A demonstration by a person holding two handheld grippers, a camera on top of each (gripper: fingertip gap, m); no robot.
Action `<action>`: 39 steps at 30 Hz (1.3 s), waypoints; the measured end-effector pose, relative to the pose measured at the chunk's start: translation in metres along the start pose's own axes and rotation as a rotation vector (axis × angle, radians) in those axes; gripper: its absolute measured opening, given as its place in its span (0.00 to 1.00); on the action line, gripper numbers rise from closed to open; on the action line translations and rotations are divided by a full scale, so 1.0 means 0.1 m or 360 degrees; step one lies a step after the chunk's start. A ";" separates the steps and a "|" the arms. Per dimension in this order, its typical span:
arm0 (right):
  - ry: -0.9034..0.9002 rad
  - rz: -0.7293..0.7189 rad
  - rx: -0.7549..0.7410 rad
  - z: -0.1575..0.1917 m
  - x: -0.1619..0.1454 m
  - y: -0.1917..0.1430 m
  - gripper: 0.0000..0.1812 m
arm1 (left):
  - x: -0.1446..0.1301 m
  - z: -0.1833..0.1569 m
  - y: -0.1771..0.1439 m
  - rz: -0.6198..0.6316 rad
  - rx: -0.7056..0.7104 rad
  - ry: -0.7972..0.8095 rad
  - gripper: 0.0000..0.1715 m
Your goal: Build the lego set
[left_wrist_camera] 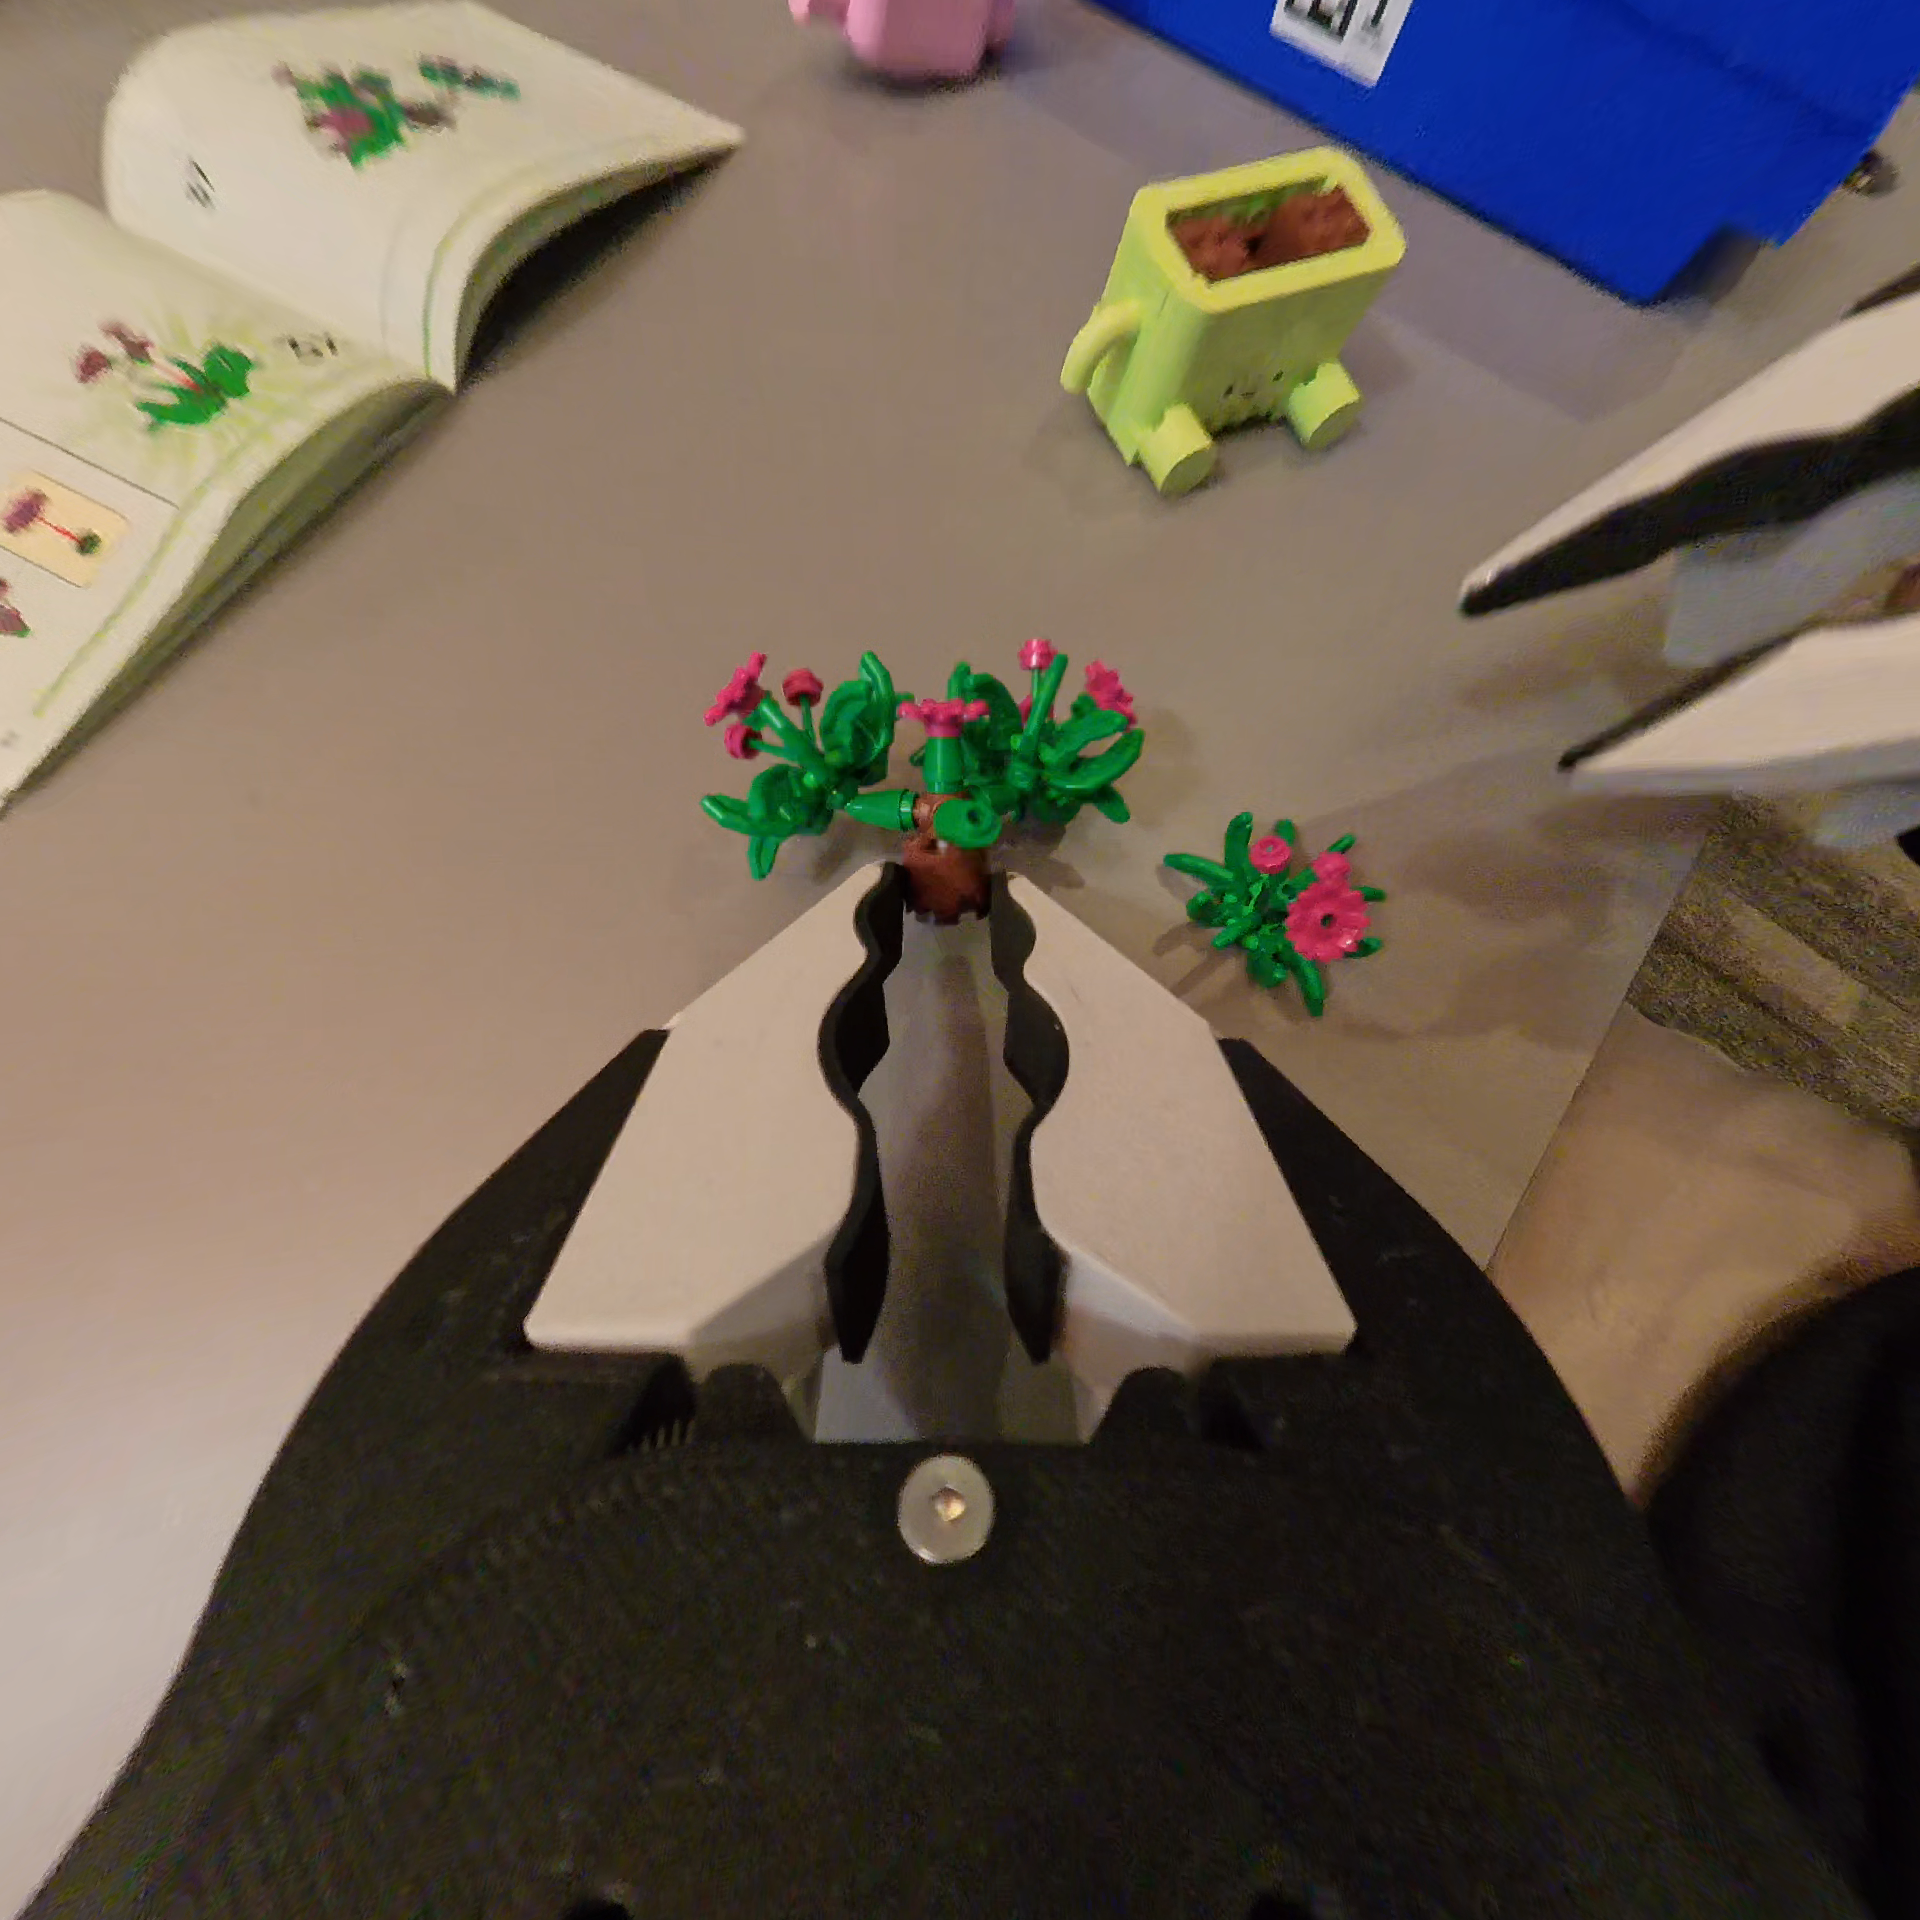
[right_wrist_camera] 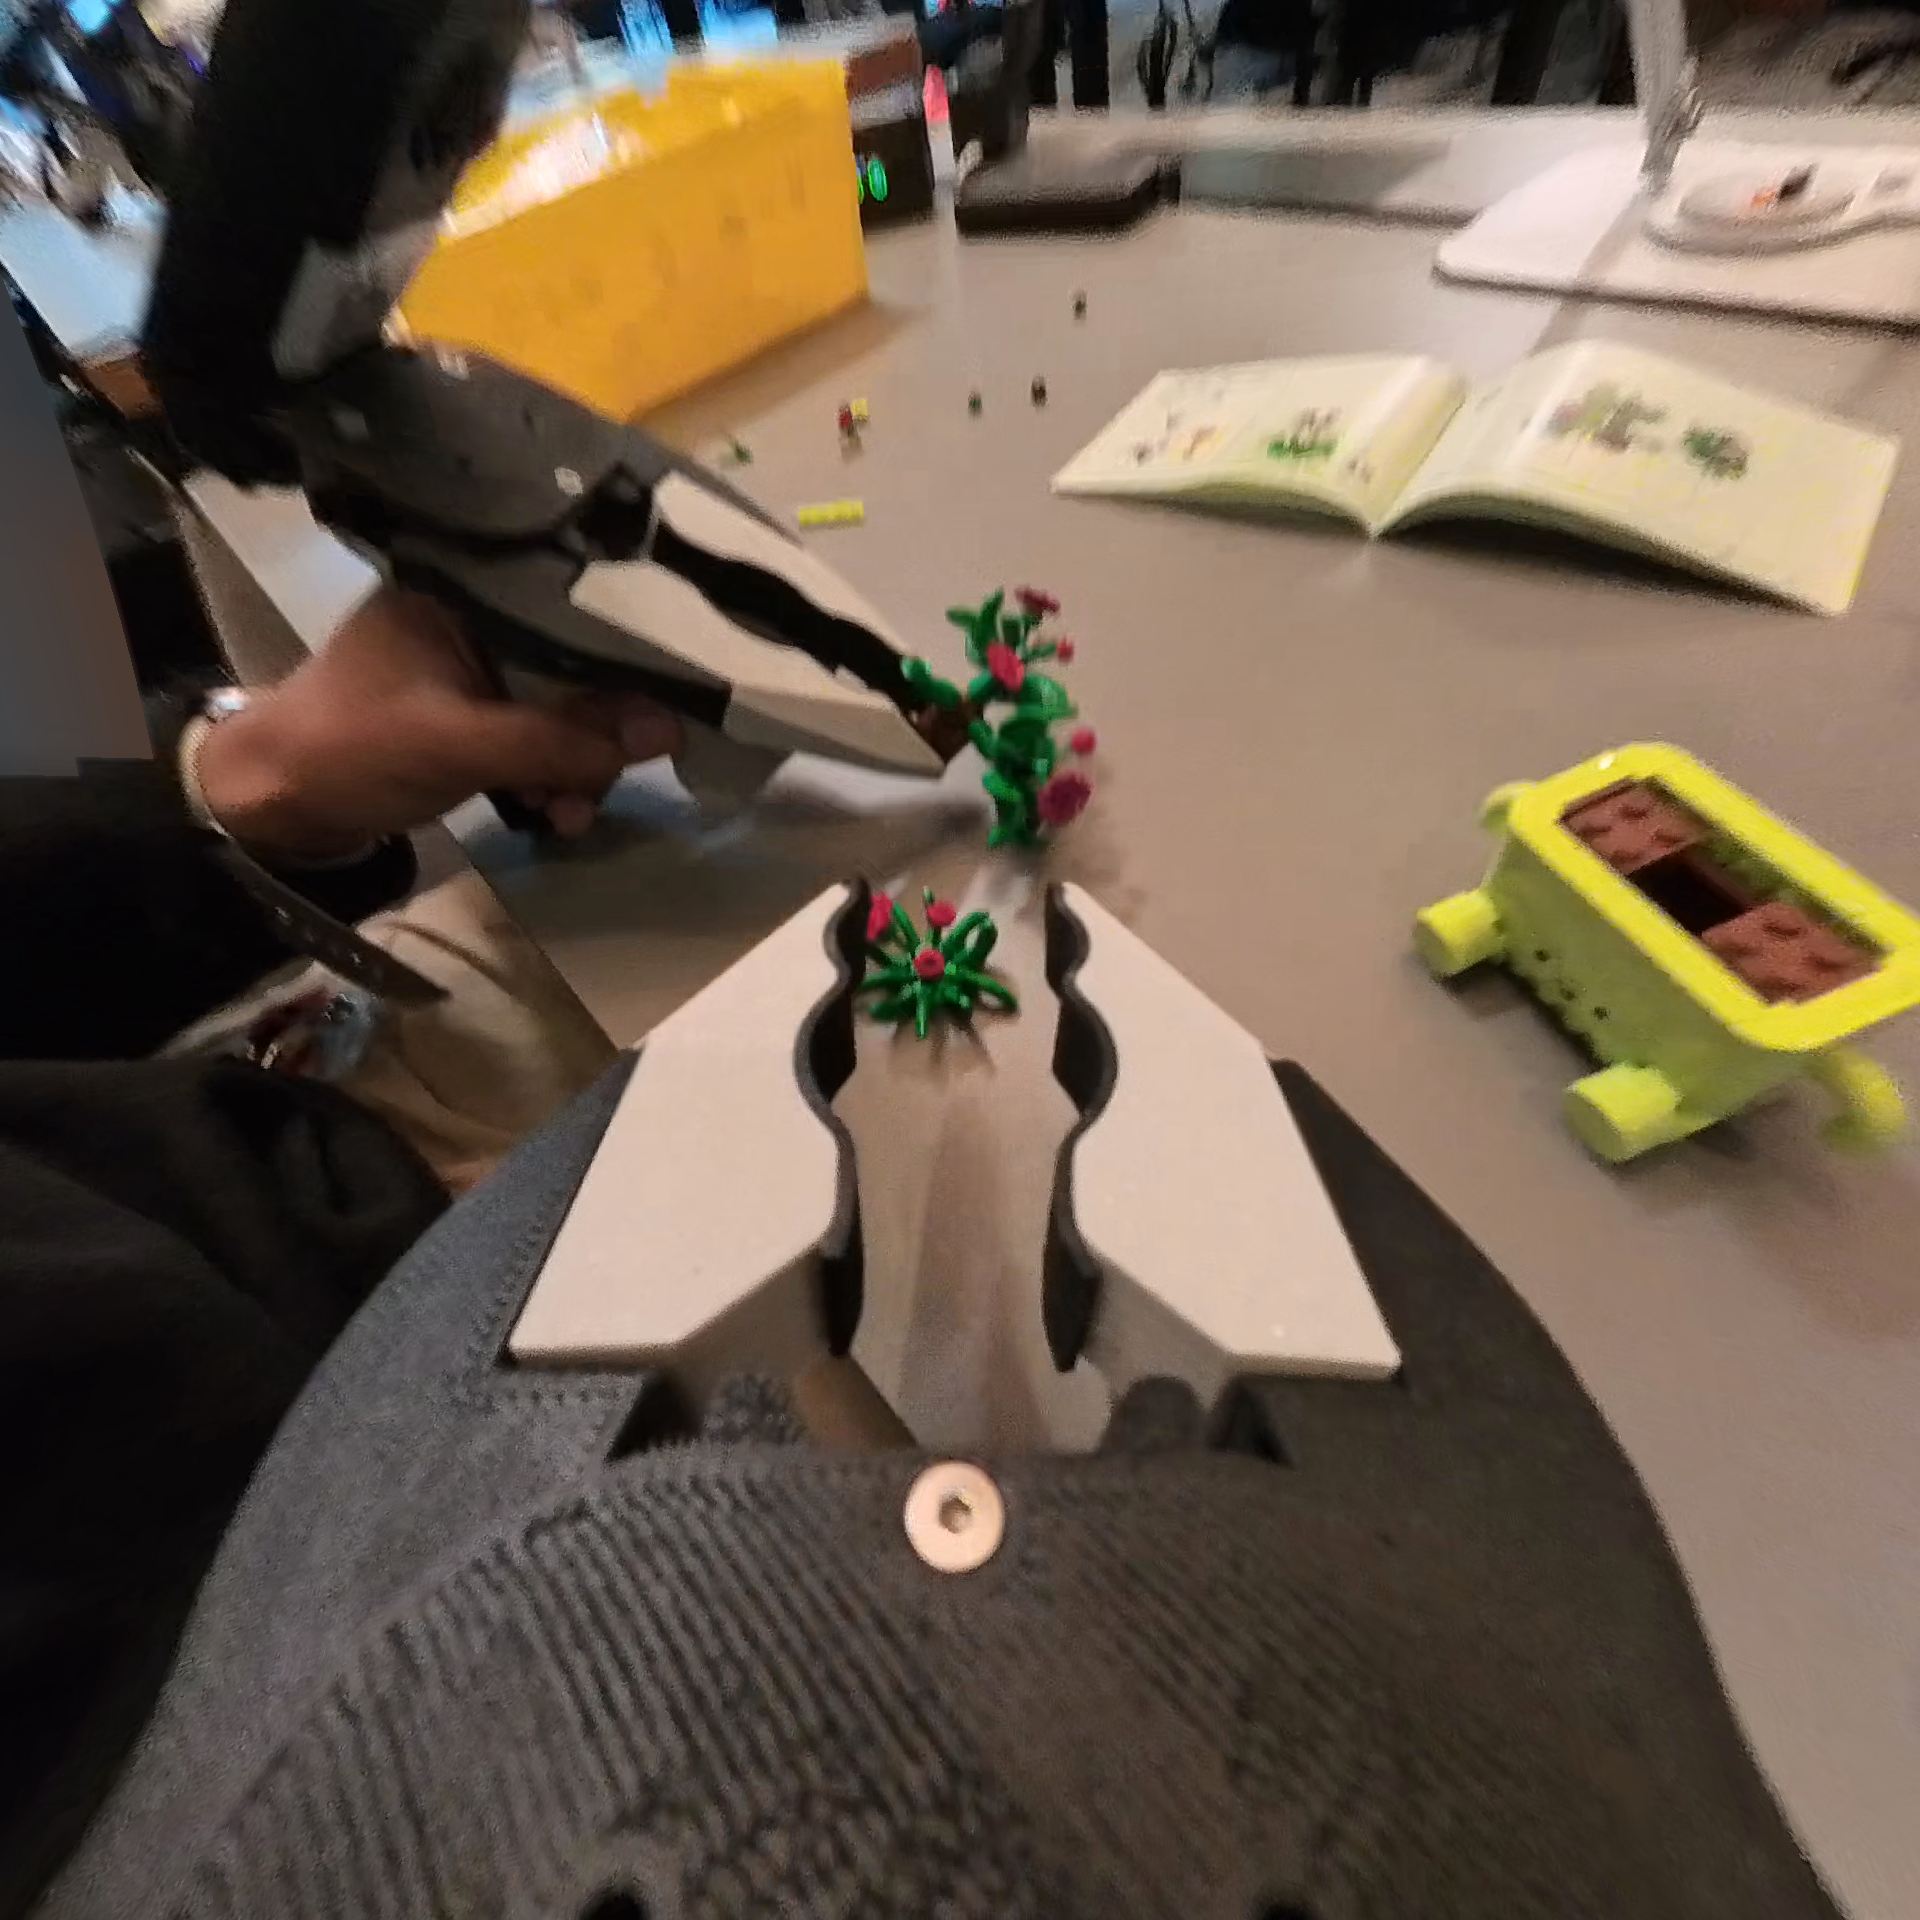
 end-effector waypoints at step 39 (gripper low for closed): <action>-0.0255 0.0138 0.0725 0.12 0.22 0.77 0.03 | 0.12 -0.13 -0.28 -0.0281 -0.0183 0.0168 0.08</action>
Point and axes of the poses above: each gripper's, where its closed fingertips meet, y out along the fingers, x out of its top, z = x × y across the jaws, the point moved 1 cm from there along -y, back along the fingers, and after that the axes turned 3 degrees about -y, right-handed, at the moved point
